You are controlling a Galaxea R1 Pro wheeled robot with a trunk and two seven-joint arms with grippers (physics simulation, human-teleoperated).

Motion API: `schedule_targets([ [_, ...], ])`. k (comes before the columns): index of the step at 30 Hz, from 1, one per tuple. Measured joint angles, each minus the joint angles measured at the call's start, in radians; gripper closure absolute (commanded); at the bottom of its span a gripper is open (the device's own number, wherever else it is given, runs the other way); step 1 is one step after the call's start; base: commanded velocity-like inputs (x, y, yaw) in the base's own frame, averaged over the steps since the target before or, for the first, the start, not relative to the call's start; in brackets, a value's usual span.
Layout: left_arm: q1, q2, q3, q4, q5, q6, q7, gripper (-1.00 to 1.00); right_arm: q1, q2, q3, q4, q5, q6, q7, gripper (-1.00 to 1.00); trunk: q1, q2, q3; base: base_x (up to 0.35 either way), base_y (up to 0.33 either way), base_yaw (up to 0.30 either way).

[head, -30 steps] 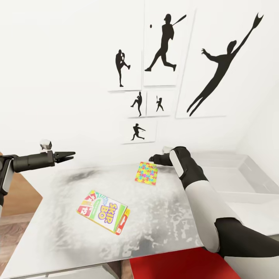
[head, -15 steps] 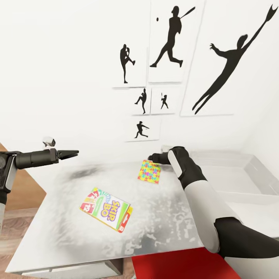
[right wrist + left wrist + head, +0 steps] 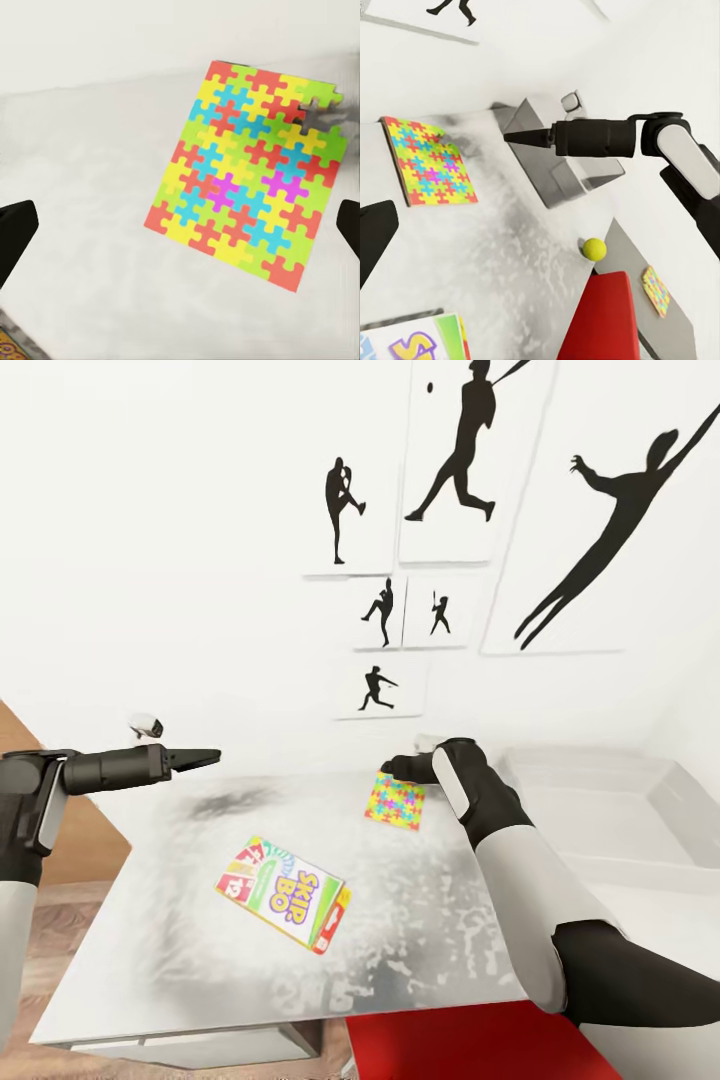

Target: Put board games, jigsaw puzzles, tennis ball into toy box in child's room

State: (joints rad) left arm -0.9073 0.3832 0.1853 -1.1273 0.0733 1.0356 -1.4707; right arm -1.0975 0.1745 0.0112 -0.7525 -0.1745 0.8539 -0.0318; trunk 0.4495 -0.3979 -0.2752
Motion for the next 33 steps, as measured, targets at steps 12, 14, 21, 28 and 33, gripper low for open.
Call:
schedule_targets([
  [12, 0.0, -0.002, -0.002, -0.002, -0.001, 0.0, 0.0, -1.0, 0.001, 0.0, 0.0, 0.001, -0.001, -0.001, 0.005, -1.0, 0.0, 0.0, -0.019, 0.0, 0.0, 0.064],
  [14, 0.0, -0.002, -0.002, -0.002, -0.001, 0.0, 0.0, -1.0, 0.001, 0.0, 0.0, 0.001, -0.001, -0.002, 0.006, -1.0, 0.0, 0.0, -0.022, 0.0, 0.0, 0.004],
  [21, 0.0, 0.0, -0.002, -0.003, -0.002, 0.0, 0.0, -1.0, 0.001, 0.0, 0.0, 0.002, -0.001, -0.001, 0.006, -1.0, 0.0, 0.0, -0.034, 0.0, 0.0, -0.031],
  [28, 0.0, 0.0, -0.002, -0.002, -0.002, 0.0, 0.0, -1.0, 0.001, 0.0, 0.0, -0.001, -0.001, -0.001, 0.007, -1.0, 0.0, 0.0, -0.039, 0.0, 0.0, -0.007],
  [33, 0.0, 0.001, -0.001, -0.002, -0.003, 0.0, 0.0, -1.0, 0.002, 0.0, 0.0, -0.001, -0.001, 0.0, 0.007, -1.0, 0.0, 0.0, -0.042, 0.0, 0.0, -0.001],
])
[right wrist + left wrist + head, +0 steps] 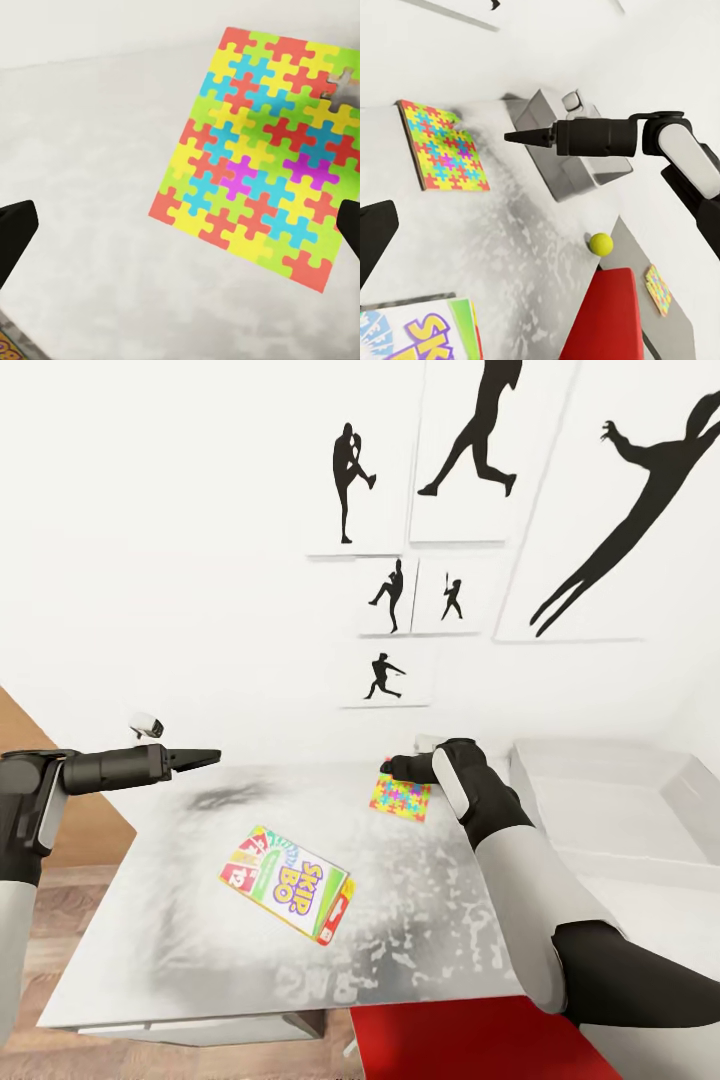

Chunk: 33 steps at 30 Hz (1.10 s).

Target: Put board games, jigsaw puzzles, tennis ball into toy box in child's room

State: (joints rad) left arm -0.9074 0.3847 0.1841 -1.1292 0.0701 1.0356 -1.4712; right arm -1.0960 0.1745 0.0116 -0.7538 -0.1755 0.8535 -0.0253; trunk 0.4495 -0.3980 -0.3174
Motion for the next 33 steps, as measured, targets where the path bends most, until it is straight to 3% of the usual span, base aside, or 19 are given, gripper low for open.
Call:
schedule_targets([
  [33, 0.0, 0.003, 0.002, -0.001, 0.001, 0.0, -0.001, -1.0, -0.003, 0.0, 0.005, -0.003, 0.003, -0.002, -0.003, -1.0, 0.0, 0.0, -0.052, 0.0, 0.0, 0.0],
])
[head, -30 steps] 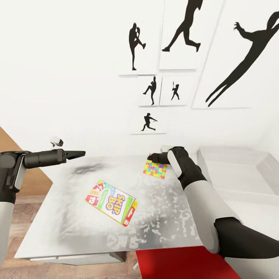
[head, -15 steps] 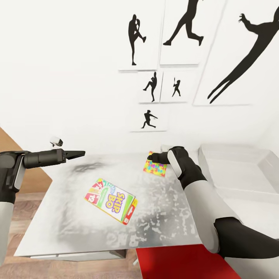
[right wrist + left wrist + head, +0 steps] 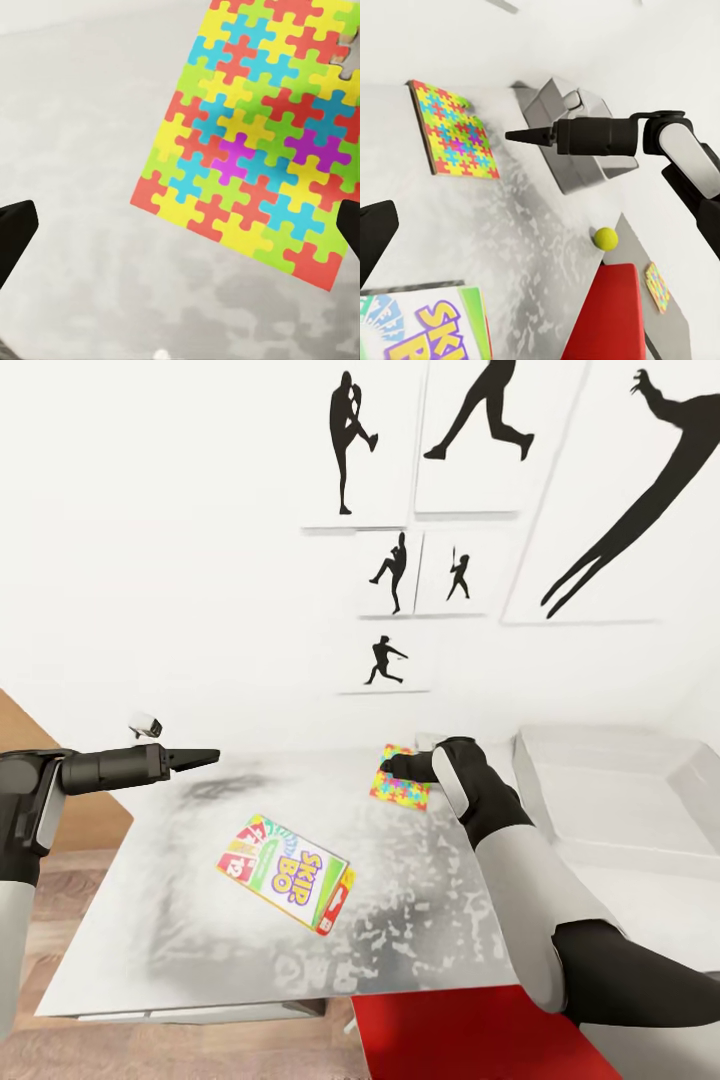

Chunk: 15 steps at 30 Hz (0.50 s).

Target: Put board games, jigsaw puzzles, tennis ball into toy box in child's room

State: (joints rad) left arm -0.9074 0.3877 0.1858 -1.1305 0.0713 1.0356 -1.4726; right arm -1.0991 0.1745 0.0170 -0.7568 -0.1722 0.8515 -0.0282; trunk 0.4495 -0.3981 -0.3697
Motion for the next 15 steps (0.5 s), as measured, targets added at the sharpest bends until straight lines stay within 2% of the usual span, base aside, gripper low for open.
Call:
schedule_targets([
  [15, 0.0, 0.0, 0.002, -0.017, 0.0, 0.0, 0.0, -1.0, -0.016, 0.0, 0.002, -0.059, 0.016, 0.007, -0.026, -1.0, 0.0, 0.0, -0.025, 0.0, 0.0, 0.0],
])
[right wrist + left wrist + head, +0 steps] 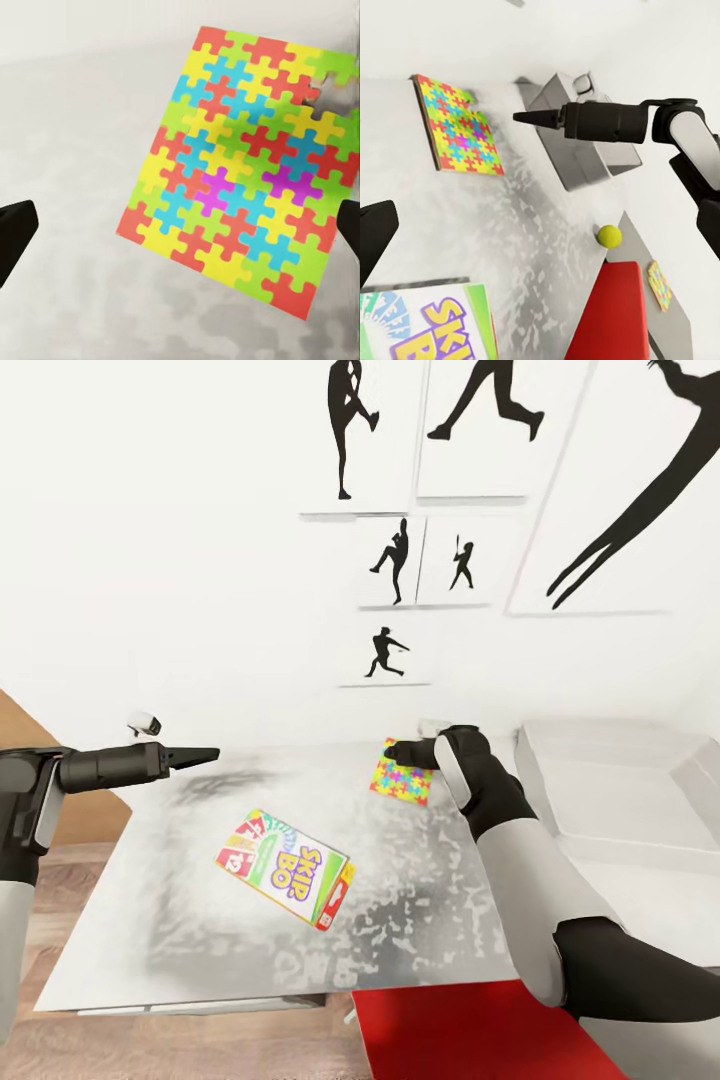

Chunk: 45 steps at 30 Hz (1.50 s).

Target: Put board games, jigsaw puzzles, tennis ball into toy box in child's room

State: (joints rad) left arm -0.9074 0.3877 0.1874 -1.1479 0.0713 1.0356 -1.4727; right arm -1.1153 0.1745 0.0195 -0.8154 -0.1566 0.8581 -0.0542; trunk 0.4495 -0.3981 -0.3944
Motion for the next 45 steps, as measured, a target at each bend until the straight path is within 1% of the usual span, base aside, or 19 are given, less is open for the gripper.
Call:
schedule_targets([
  [6, 0.0, 0.0, 0.0, -0.004, 0.0, 0.0, 0.0, -1.0, -0.021, 0.0, 0.0, 0.0, 0.002, -0.002, -0.025, -1.0, 0.0, 0.0, -0.01, 0.0, 0.0, 0.0],
  [19, 0.0, 0.001, 0.002, -0.009, 0.001, 0.0, 0.0, -1.0, -0.037, 0.0, 0.01, 0.006, 0.004, -0.008, -0.033, -1.0, 0.0, 0.0, -0.031, 0.0, 0.0, 0.0],
  [23, -0.005, 0.001, 0.003, -0.01, 0.003, 0.0, -0.001, -1.0, -0.038, 0.0, 0.027, 0.006, 0.004, -0.009, -0.037, -1.0, 0.0, 0.0, -0.038, 0.0, 0.0, 0.0],
  [25, -0.013, 0.0, 0.003, -0.01, 0.004, 0.0, -0.003, -1.0, -0.039, 0.0, 0.038, 0.006, 0.004, -0.01, -0.038, -1.0, 0.0, 0.0, -0.041, 0.0, 0.0, 0.0],
  [27, -0.034, -0.001, 0.002, -0.01, 0.004, 0.0, -0.015, -1.0, -0.039, 0.0, 0.051, 0.006, 0.005, -0.011, -0.039, -1.0, 0.0, 0.0, -0.044, 0.0, 0.0, 0.0],
  [33, -0.073, -0.006, 0.0, -0.01, 0.004, 0.0, -0.062, -1.0, -0.039, 0.0, 0.064, 0.006, 0.006, -0.011, -0.04, -1.0, 0.0, 0.0, -0.054, 0.0, 0.0, 0.0],
  [36, -0.105, -0.009, -0.005, -0.019, 0.004, 0.0, -0.086, -1.0, -0.039, 0.0, 0.068, 0.006, 0.007, -0.011, -0.04, -1.0, 0.0, 0.0, -0.059, 0.0, 0.0, 0.0],
  [38, -0.124, -0.01, -0.014, -0.034, 0.005, 0.0, -0.094, -1.0, -0.039, 0.0, 0.069, 0.006, 0.007, -0.011, -0.04, -1.0, 0.0, 0.0, -0.063, 0.0, 0.0, 0.0],
  [40, -0.148, -0.011, -0.051, -0.087, 0.005, 0.0, -0.094, -1.0, -0.039, 0.0, 0.07, 0.006, 0.007, -0.012, -0.04, -1.0, 0.0, 0.0, -0.066, 0.0, 0.0, 0.0],
  [42, -0.155, -0.011, -0.078, -0.123, 0.005, 0.0, -0.094, -1.0, -0.039, 0.0, 0.07, 0.006, 0.007, -0.012, -0.04, -1.0, 0.0, 0.0, -0.069, 0.0, 0.0, 0.0],
  [43, -0.159, -0.012, -0.108, -0.158, 0.006, 0.0, -0.094, -1.0, -0.039, 0.0, 0.071, 0.006, 0.007, -0.013, -0.04, -1.0, 0.0, 0.0, -0.071, 0.0, 0.0, 0.0],
  [45, -0.162, -0.012, -0.141, -0.19, 0.006, 0.001, -0.094, -1.0, -0.039, 0.0, 0.071, 0.006, 0.007, -0.013, -0.04, -1.0, 0.0, 0.0, -0.074, 0.0, 0.0, 0.0],
])
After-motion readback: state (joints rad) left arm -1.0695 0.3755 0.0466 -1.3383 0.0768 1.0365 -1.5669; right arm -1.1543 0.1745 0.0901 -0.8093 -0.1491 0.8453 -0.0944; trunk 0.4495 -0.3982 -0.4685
